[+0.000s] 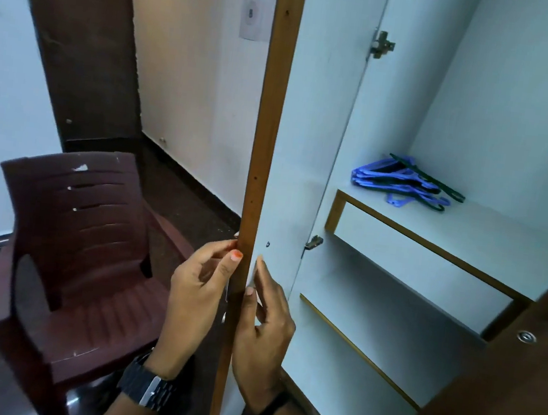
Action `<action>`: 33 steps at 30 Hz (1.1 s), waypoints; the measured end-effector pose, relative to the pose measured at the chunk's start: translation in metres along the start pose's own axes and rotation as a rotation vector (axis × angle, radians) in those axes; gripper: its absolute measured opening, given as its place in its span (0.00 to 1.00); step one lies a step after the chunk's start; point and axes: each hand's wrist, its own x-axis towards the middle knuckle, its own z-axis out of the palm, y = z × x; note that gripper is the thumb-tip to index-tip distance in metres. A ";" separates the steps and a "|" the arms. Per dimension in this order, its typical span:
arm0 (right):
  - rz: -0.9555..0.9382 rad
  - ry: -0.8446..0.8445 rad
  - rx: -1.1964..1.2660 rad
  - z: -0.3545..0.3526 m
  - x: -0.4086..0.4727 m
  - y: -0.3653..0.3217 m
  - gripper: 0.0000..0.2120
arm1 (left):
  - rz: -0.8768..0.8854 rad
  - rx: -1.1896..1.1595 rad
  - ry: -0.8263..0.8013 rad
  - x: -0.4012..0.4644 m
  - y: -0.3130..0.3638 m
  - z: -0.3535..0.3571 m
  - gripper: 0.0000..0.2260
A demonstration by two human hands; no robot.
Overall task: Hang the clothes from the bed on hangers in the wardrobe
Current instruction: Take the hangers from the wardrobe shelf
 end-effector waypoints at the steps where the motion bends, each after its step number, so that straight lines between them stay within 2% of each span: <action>1: -0.016 -0.030 -0.003 0.008 0.001 0.004 0.17 | -0.011 0.002 0.031 0.005 -0.001 -0.006 0.10; 5: -0.113 -0.177 -0.018 0.039 0.010 0.021 0.21 | -0.014 0.006 0.140 0.030 -0.004 -0.035 0.06; 12: -0.311 -0.427 -0.147 0.102 0.046 0.029 0.21 | -0.067 0.190 0.258 0.081 -0.031 -0.087 0.14; 16: -0.566 -0.498 -0.317 0.138 0.076 0.035 0.25 | -0.051 0.320 0.324 0.121 -0.048 -0.107 0.14; 18: -0.665 -0.601 -0.446 0.153 0.091 0.039 0.28 | -0.049 0.383 0.341 0.140 -0.054 -0.116 0.14; 21: -0.689 -0.768 -0.659 0.174 0.110 0.049 0.33 | -0.061 0.456 0.347 0.166 -0.061 -0.126 0.13; 25: -0.660 -0.834 -0.772 0.192 0.120 0.060 0.38 | -0.093 0.463 0.356 0.186 -0.069 -0.136 0.13; 28: -0.654 -0.837 -0.718 0.191 0.115 0.066 0.39 | -0.093 0.442 0.364 0.181 -0.071 -0.133 0.13; 33: -0.590 -0.824 -0.499 0.170 0.117 0.065 0.33 | 0.007 0.340 0.638 0.152 -0.067 -0.104 0.14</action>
